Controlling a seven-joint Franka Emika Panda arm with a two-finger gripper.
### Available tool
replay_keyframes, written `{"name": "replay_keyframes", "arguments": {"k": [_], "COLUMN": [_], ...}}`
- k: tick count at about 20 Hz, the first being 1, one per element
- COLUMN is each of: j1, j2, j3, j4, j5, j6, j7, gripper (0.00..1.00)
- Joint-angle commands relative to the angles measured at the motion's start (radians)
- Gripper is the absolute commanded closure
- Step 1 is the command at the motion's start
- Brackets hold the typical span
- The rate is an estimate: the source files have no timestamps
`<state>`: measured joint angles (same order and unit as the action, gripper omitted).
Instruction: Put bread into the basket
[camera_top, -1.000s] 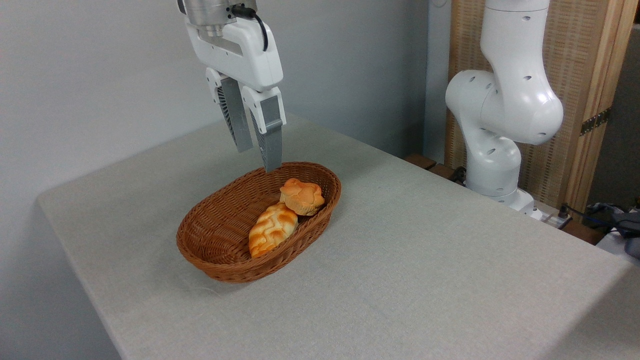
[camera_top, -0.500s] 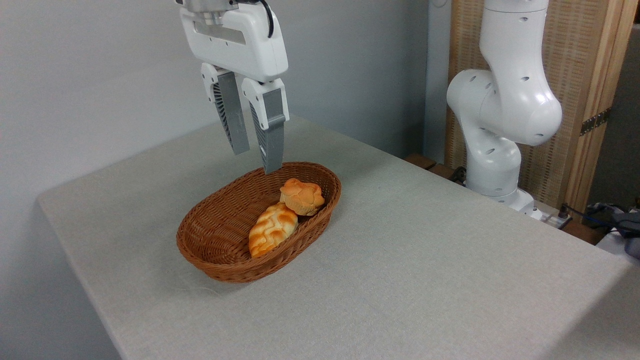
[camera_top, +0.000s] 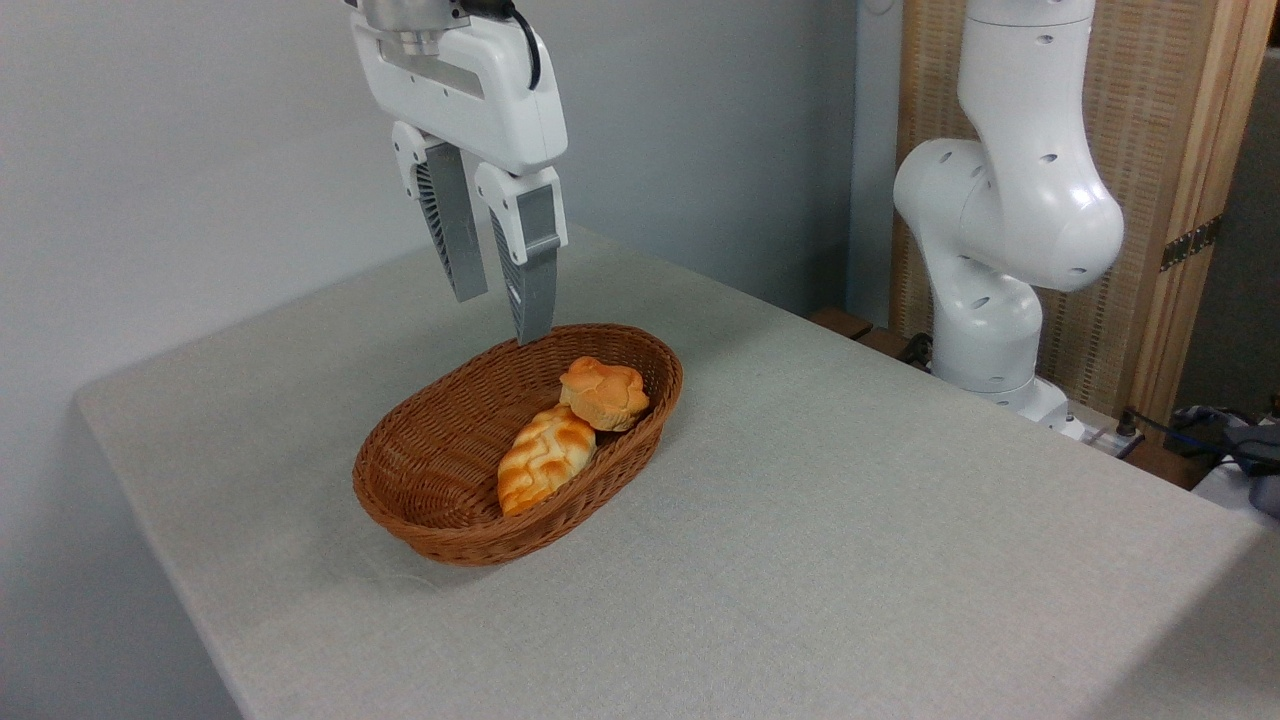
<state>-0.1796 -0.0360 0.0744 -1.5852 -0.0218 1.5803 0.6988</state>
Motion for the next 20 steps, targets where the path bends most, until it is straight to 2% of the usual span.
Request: {"name": "replay_keyframes", "arguments": {"k": [1, 9, 13, 20], "j1": [-0.005, -0.003, 0.041, 0.046], "j2": [0.002, 0.004, 0.008, 0.011], "j3": [0.011, 0.004, -0.027, -0.027], "j4": [0.007, 0.007, 0.005, -0.013], "j5": [-0.020, -0.020, -0.020, -0.018], "j6": [-0.031, -0.031, -0.037, -0.039], "j7": [0.007, 0.008, 0.027, 0.044], "gripper": [0.00, 0.00, 0.00, 0.00]}}
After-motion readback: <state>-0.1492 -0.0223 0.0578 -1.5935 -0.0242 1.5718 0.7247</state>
